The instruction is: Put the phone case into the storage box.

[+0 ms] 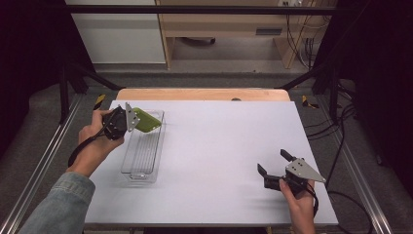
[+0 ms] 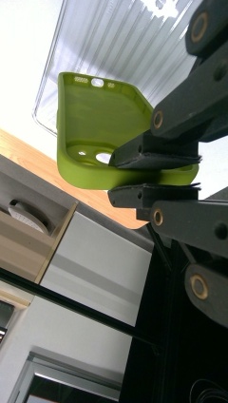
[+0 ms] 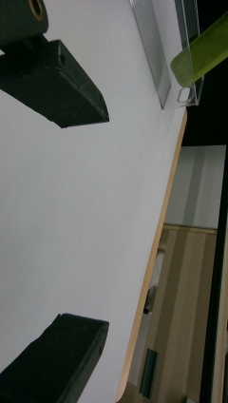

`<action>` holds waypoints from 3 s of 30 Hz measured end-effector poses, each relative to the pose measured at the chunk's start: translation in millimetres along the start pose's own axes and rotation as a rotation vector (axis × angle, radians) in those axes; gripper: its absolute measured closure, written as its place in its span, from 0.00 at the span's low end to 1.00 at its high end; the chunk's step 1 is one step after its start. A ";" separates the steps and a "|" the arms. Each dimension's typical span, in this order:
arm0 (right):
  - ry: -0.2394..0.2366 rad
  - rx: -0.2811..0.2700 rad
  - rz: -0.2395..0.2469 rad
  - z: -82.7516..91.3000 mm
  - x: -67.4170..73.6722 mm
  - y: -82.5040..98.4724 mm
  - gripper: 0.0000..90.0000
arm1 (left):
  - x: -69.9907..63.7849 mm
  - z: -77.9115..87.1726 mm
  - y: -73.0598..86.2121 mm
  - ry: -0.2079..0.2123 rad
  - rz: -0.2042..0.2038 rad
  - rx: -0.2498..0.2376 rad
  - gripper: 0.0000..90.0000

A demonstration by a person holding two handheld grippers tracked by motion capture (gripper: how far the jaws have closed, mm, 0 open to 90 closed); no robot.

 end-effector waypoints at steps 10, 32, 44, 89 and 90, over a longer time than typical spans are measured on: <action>0.001 -0.002 0.002 0.3 0.0 -0.2 0.05 | -4.1 -1.2 -1.9 0.008 -0.026 0.001 0.90; -0.029 -0.044 -0.016 11.8 5.0 4.2 0.05 | 3.7 -5.7 -8.3 0.017 -0.025 0.015 0.90; -0.039 -0.063 0.007 10.3 14.0 5.5 0.05 | 7.5 -10.2 -10.1 0.038 -0.027 0.021 0.90; -0.018 -0.082 -0.005 9.2 10.8 3.4 0.06 | 12.1 -27.9 -21.8 0.115 -0.081 0.073 0.90; -0.017 -0.084 -0.005 9.3 10.7 3.2 0.06 | 11.8 -28.2 -22.3 0.115 -0.083 0.072 0.90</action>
Point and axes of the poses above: each handheld gripper's, and its own axes: z roughly backward along the jaws, y roughly out of its underside, x roughly to its left, the point moved 3 cm from there along -z, roughly forward along the jaws, and after that the axes turned 11 degrees about -x, right-handed, at the moved point
